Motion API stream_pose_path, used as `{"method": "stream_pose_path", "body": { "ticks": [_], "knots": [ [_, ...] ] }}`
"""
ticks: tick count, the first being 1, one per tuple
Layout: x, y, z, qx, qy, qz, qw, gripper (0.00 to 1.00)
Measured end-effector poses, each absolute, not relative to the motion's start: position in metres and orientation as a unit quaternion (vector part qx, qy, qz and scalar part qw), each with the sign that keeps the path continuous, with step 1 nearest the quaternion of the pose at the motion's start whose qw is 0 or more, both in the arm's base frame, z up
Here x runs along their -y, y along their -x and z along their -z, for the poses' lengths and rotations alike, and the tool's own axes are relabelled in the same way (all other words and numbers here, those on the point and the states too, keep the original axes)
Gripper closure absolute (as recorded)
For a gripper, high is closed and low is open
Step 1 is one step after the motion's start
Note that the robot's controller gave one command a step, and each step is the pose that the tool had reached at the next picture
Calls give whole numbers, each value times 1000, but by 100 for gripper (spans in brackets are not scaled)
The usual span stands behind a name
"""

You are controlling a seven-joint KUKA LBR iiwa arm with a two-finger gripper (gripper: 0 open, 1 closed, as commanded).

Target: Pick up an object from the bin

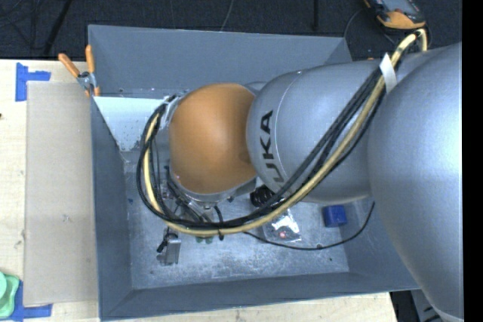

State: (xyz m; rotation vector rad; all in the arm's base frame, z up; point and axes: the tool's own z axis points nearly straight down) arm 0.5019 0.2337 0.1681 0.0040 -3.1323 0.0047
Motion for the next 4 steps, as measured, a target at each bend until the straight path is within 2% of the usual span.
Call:
{"method": "stream_pose_path", "body": {
  "ticks": [1, 2, 3, 4],
  "knots": [
    [-235, -621, -66, 997, -82, 0, 0, 0],
    [-145, -597, -101, 990, -139, -2, 1, 0],
    [-97, -620, -100, 985, -175, -1, -2, 0],
    [-84, -621, -69, 998, -58, 1, 0, 0]
  ]
}}
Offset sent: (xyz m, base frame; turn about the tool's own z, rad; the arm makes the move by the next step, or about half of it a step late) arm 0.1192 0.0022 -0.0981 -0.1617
